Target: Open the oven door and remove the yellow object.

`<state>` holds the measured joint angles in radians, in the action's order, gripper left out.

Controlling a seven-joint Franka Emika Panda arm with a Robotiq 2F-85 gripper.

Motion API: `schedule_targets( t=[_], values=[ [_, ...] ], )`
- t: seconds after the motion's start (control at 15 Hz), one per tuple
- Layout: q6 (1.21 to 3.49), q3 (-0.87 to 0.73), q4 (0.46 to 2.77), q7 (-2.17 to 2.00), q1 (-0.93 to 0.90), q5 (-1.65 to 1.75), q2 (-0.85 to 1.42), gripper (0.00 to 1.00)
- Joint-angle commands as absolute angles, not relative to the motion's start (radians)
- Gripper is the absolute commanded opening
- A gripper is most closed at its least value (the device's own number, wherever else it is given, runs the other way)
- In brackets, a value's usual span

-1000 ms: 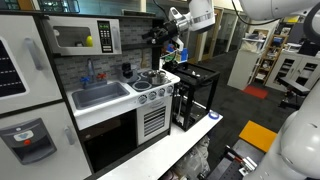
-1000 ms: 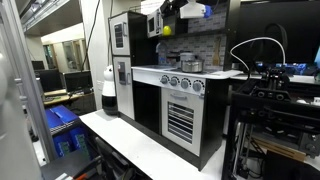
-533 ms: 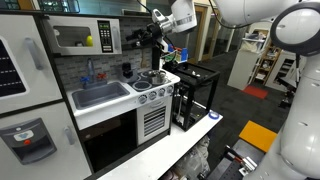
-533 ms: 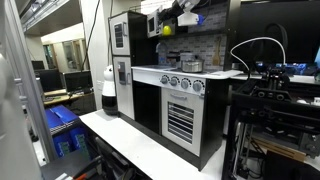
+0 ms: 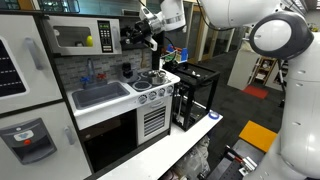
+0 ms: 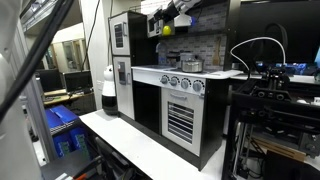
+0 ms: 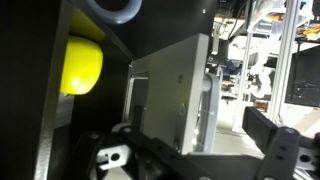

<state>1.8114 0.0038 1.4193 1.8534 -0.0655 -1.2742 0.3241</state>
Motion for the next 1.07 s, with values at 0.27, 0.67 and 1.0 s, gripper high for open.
schedule_targets(
  t=[0.27, 0.67, 1.0],
  values=[
    [1.705, 0.066, 1.303, 1.831, -0.055, -1.253, 0.389, 1.00],
    [1.683, 0.094, 1.378, 1.807, -0.081, -1.208, 0.311, 1.00],
    [1.696, 0.113, 1.433, 1.800, -0.106, -1.152, 0.237, 1.00]
  ],
)
